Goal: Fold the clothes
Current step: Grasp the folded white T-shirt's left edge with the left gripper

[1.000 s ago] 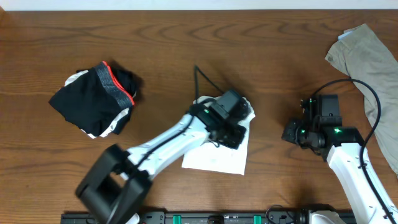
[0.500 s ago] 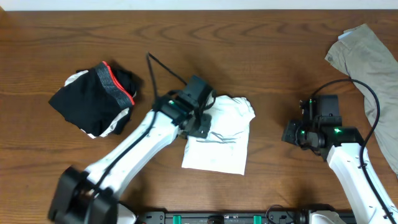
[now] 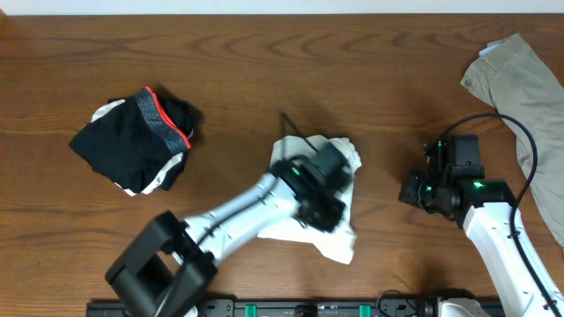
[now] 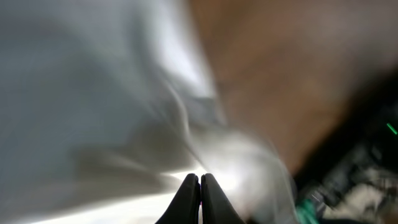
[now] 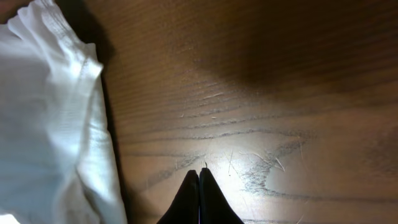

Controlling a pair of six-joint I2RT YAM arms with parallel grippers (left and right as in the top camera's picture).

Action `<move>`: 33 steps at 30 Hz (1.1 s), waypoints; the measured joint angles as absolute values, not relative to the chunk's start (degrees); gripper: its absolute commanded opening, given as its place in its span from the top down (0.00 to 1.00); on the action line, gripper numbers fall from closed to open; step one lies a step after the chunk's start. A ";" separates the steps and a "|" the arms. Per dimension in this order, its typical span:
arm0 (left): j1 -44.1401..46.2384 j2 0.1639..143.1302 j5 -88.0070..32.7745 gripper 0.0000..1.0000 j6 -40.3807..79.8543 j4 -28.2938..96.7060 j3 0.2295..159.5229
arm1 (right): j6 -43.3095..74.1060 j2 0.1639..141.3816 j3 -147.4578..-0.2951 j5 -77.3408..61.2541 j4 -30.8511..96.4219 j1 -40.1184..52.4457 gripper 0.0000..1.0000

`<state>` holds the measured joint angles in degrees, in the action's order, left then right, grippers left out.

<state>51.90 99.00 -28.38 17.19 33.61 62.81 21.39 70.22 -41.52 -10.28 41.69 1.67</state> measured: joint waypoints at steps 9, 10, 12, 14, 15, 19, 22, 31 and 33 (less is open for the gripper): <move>55.55 94.24 -24.34 0.93 18.06 39.40 63.13 | 21.39 70.22 -41.52 -10.26 40.88 1.67 0.99; 54.87 92.44 -21.91 0.93 18.11 39.92 63.13 | 21.39 70.22 -41.52 -10.26 40.86 1.67 0.99; 53.10 89.12 -16.97 0.92 18.20 40.66 63.20 | 21.39 70.22 -41.52 -10.26 40.86 1.67 0.99; 51.09 87.00 -12.49 0.83 18.20 41.23 63.70 | 21.39 70.22 -41.52 -10.26 40.86 1.67 0.98; 49.76 86.50 -10.24 0.75 18.13 41.67 64.05 | 21.37 70.22 -41.52 -10.28 40.86 1.67 0.97; 42.37 86.83 -4.60 0.21 18.65 42.61 64.25 | 20.27 70.22 -41.52 -11.20 41.08 1.67 0.67; 34.83 87.85 -4.91 0.16 20.08 42.17 64.23 | 18.55 70.22 -41.52 -12.60 41.50 1.67 0.52; 18.52 96.25 -24.56 0.09 16.71 39.57 64.23 | 14.06 70.22 -41.52 -18.52 38.81 1.67 0.41; 17.82 98.83 -28.34 0.09 15.59 39.20 64.23 | 12.73 70.22 -41.52 -20.93 38.17 1.67 0.41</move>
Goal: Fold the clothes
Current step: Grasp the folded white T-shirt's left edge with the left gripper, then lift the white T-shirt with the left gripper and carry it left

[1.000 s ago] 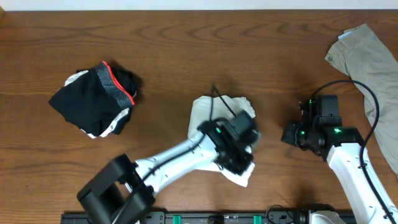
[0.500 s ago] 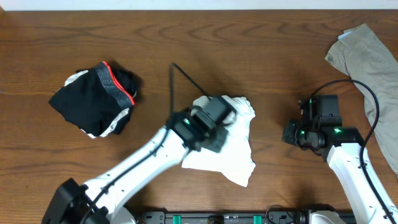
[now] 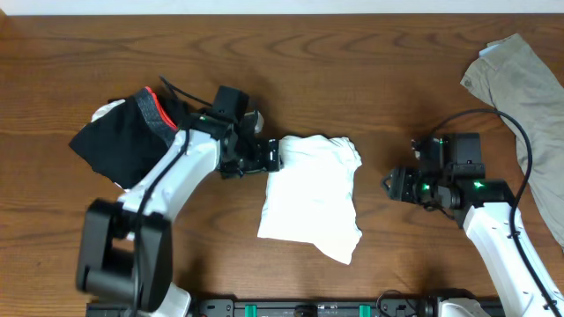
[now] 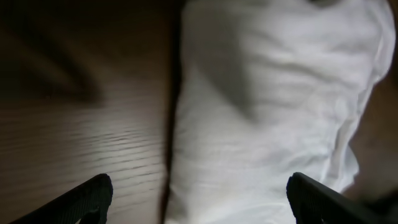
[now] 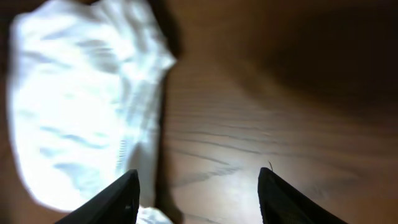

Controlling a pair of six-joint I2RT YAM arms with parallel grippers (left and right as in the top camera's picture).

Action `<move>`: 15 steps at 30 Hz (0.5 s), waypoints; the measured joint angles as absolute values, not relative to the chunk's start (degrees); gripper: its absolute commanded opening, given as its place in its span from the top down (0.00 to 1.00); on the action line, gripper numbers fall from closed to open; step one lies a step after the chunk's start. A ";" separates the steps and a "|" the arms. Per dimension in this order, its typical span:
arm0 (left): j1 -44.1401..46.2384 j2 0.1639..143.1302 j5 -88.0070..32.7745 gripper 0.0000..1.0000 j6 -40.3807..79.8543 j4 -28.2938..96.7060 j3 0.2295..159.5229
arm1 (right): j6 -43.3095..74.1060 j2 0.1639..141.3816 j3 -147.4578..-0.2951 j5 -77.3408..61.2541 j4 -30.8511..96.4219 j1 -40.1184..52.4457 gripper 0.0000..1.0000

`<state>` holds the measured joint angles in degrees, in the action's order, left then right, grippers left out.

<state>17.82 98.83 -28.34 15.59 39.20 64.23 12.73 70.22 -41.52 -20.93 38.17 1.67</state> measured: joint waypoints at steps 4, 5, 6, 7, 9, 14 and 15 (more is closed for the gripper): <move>17.69 104.22 -35.35 0.09 14.09 37.56 64.23 | 11.14 70.22 -41.52 -24.16 37.85 1.67 0.42; 17.74 105.36 -36.71 0.09 13.80 37.36 64.23 | 10.96 70.22 -41.52 -24.67 37.85 1.67 0.42; 17.74 106.32 -37.71 0.09 13.63 37.34 64.23 | 10.79 70.22 -41.52 -24.99 37.85 1.67 0.42; 17.74 107.15 -38.68 0.09 13.47 37.36 64.23 | 10.61 70.22 -41.52 -25.28 37.85 1.67 0.42; 17.74 108.53 -40.32 0.09 13.39 37.36 64.23 | 10.37 70.22 -41.52 -25.74 37.85 1.67 0.42; 18.31 110.41 -45.47 0.14 13.21 37.15 64.23 | 10.09 70.22 -41.52 -26.20 37.60 1.67 0.44; 18.72 110.80 -46.37 0.15 13.21 37.15 64.23 | 10.02 70.22 -41.52 -26.20 37.39 1.67 0.45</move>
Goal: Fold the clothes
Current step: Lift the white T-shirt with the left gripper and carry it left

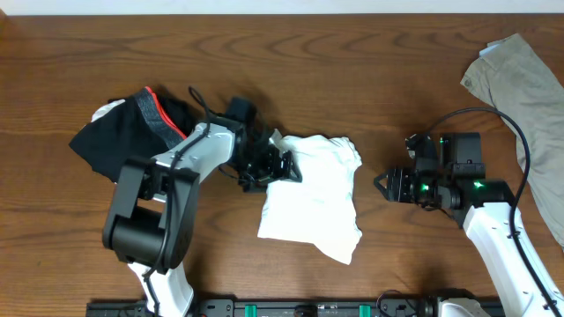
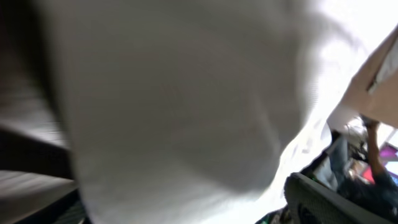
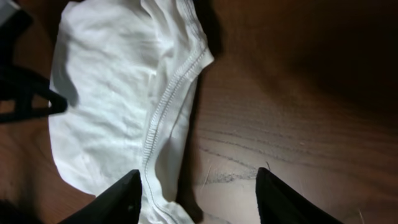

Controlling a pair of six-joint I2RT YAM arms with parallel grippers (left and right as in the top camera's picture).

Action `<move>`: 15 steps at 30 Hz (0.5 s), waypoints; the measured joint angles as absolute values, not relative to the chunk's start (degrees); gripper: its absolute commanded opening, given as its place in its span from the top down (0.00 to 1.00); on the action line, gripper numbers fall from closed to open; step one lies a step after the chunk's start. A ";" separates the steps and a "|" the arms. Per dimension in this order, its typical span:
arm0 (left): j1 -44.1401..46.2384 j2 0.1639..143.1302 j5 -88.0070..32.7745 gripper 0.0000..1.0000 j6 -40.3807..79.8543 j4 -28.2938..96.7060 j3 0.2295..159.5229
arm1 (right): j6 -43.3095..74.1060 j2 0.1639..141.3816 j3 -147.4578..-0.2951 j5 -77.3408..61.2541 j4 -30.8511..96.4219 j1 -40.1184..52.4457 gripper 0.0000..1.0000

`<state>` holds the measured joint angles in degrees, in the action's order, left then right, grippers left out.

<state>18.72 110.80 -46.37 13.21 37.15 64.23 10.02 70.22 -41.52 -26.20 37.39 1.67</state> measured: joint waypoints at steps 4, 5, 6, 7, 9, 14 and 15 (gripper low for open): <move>20.51 111.46 -48.14 0.21 13.56 36.29 64.23 | 9.98 70.22 -41.52 -26.22 36.71 1.67 0.47; 21.08 111.55 -48.34 0.26 13.82 35.55 64.23 | 9.98 70.22 -41.52 -26.24 36.62 1.67 0.47; 21.58 111.57 -48.53 0.35 14.06 34.81 64.23 | 9.98 70.22 -41.52 -26.22 36.56 1.67 0.47; 21.98 111.59 -48.64 0.38 14.09 34.17 64.23 | 9.98 70.22 -41.52 -26.22 36.53 1.67 0.48; 22.87 111.61 -48.64 0.49 14.31 33.32 64.23 | 9.98 70.24 -41.52 -26.26 36.49 1.74 0.50; 24.67 111.66 -47.79 0.69 14.61 31.62 64.20 | 9.98 70.89 -41.52 -26.28 36.45 2.63 0.52; 24.91 111.66 -47.75 0.72 14.74 30.81 64.20 | 9.98 71.16 -41.52 -26.28 36.45 2.94 0.53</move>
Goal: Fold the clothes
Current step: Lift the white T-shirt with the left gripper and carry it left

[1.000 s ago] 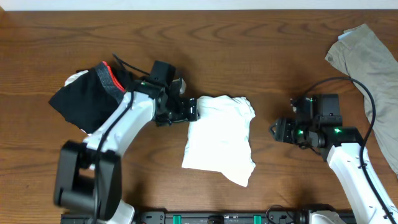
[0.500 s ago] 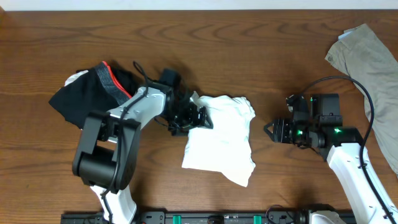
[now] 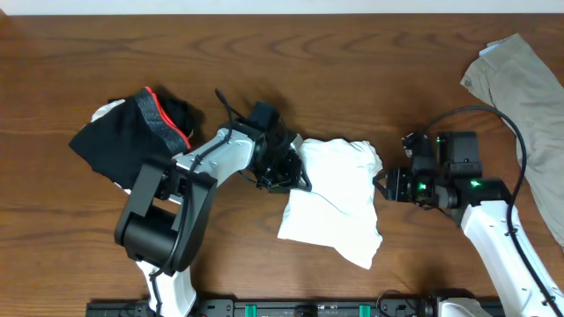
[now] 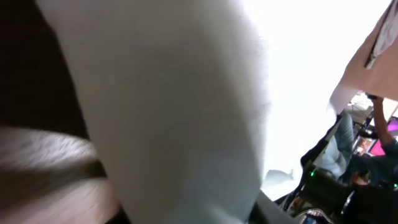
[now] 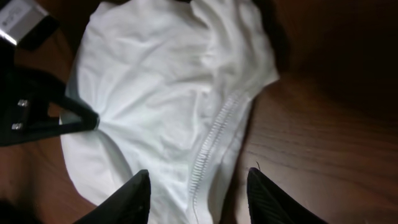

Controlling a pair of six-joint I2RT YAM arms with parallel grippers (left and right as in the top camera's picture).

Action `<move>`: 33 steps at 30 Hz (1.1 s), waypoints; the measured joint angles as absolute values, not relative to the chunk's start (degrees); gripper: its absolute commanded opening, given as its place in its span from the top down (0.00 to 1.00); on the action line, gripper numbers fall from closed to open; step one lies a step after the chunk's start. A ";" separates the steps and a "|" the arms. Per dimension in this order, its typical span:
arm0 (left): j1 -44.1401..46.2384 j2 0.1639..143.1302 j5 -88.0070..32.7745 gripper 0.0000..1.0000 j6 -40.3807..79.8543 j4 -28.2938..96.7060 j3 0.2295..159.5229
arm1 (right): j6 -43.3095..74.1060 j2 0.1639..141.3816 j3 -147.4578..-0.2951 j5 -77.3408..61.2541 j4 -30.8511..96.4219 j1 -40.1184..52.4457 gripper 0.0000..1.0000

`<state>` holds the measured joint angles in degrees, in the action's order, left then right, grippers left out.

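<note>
A crumpled white garment (image 3: 339, 198) lies mid-table. My left gripper (image 3: 295, 172) is at its left edge, and the cloth puckers toward the black fingertip (image 5: 81, 118). White cloth (image 4: 186, 93) fills the left wrist view and sits between the jaws, hiding most of them. My right gripper (image 3: 385, 187) is open at the garment's right edge, its fingers (image 5: 134, 193) straddling the ribbed hem (image 5: 214, 140). A black garment with a red band (image 3: 132, 136) lies at the left. Khaki trousers (image 3: 520, 79) lie at the far right.
The brown wooden table (image 3: 352, 62) carries all three garments. The right arm's black cable (image 3: 493, 119) loops over the table toward the trousers. A black rail (image 3: 264, 308) runs along the near edge.
The white garment has shifted to the right, toward my right gripper, and my left gripper moved right with it. The right gripper's open fingers now straddle the garment's hem.
First my left gripper was shut over the middle of the white garment and the right one shut beside it. Then both were open, the left at the garment's left edge. After that the left had cloth between its jaws, and now the garment lies further right.
</note>
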<state>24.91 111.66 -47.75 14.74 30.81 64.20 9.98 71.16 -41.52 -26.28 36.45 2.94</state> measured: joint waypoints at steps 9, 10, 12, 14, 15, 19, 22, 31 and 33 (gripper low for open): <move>25.69 111.66 -48.69 0.94 14.76 28.03 64.20 | 9.98 71.83 -41.52 -26.20 36.49 3.22 0.55; 25.61 111.66 -49.10 0.95 14.76 28.05 64.20 | 9.96 71.83 -41.52 -26.17 36.53 3.25 0.55; 25.12 111.66 -50.02 0.94 14.76 28.05 64.20 | 9.98 71.85 -41.52 -26.13 36.58 3.22 0.54; 24.45 111.42 -50.54 0.94 14.74 28.05 64.20 | 9.98 71.85 -41.52 -26.06 36.56 3.25 0.54; 24.05 111.00 -50.65 0.94 14.66 28.10 64.20 | 9.98 71.85 -41.52 -26.04 36.56 3.22 0.55; 21.34 105.41 -50.61 0.93 13.87 28.16 64.25 | 9.98 71.85 -41.52 -25.93 36.58 3.22 0.55; 17.61 98.74 -50.68 0.94 13.47 28.51 65.14 | 9.98 71.85 -41.52 -25.93 36.58 3.22 0.55; -2.92 87.35 -50.63 0.94 13.47 30.00 68.88 | 9.98 71.85 -41.52 -25.91 36.64 3.22 0.57; -8.14 87.22 -50.61 0.94 13.41 31.05 68.88 | 9.98 71.85 -41.52 -25.91 36.84 3.25 0.58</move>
